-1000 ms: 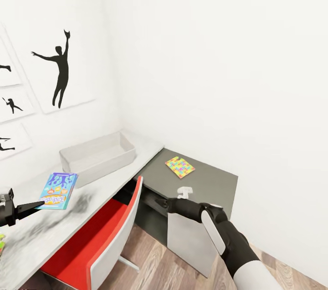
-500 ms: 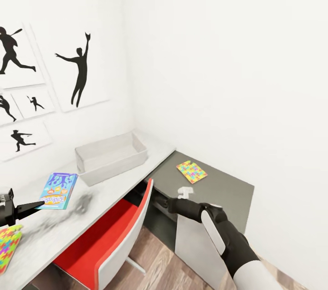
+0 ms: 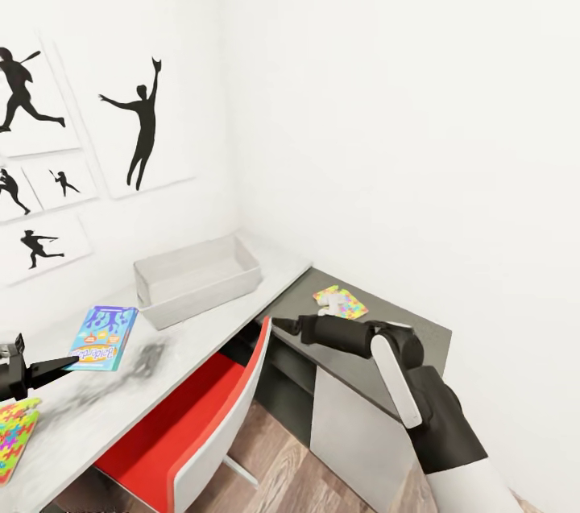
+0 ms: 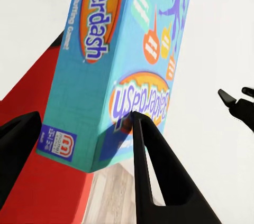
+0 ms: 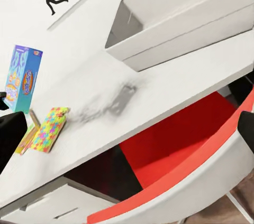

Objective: Put all the toys in the child's room - the three board games (two on the bed and one on the table), the two jigsaw puzzles on the table, and the tennis ball on the table - inside the toy box on the table in the child's room.

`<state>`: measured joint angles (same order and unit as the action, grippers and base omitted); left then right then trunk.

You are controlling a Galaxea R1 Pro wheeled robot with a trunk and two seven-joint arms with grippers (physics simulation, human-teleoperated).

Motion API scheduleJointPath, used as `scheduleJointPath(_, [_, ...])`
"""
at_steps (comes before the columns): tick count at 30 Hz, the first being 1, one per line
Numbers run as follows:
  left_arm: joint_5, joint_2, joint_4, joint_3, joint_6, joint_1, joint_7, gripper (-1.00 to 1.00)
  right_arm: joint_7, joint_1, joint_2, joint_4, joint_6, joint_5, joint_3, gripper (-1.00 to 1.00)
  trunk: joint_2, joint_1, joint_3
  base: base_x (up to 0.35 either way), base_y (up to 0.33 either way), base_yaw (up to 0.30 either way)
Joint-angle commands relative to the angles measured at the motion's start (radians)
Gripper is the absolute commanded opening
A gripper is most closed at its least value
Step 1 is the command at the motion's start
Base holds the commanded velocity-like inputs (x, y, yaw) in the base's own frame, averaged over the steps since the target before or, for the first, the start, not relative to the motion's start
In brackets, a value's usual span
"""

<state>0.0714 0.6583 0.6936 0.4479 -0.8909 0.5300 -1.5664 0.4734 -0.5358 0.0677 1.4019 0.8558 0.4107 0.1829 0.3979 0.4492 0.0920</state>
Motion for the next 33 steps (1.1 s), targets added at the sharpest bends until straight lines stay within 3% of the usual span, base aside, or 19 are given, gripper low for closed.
scheduleJointPath(1, [-0.001, 0.000, 0.000, 0.000, -0.010, 0.001, -0.004, -1.00, 0.003, -0.001, 0.000, 0.005, 0.007, -0.001, -0.001, 1.00, 0.002, 0.001, 0.002, 0.092, -0.051, 0.182])
scheduleJointPath(9, [-0.001, 0.000, 0.000, 0.000, -0.006, 0.001, -0.004, -1.00, -0.002, 0.000, 0.001, 0.008, 0.006, -0.007, 0.000, 1.00, 0.002, 0.001, 0.001, 0.231, -0.099, 0.242])
scheduleJointPath(15, [0.000, 0.000, 0.000, 0.000, -0.005, 0.001, -0.004, -1.00, -0.004, 0.000, 0.001, 0.008, 0.000, -0.011, 0.000, 1.00, 0.002, 0.001, 0.001, 0.183, -0.042, 0.049])
scheduleJointPath(26, [0.000, 0.000, 0.000, 0.000, -0.005, 0.001, -0.004, -1.00, -0.006, 0.000, 0.003, 0.007, -0.003, -0.016, 0.003, 1.00, 0.002, 0.001, 0.001, 0.268, 0.112, 0.013])
scheduleJointPath(33, [0.001, 0.000, 0.000, 0.000, -0.005, 0.001, -0.004, -1.00, -0.007, 0.000, 0.007, 0.007, -0.003, -0.018, 0.005, 1.00, 0.002, 0.001, -0.001, 0.159, 0.057, 0.217])
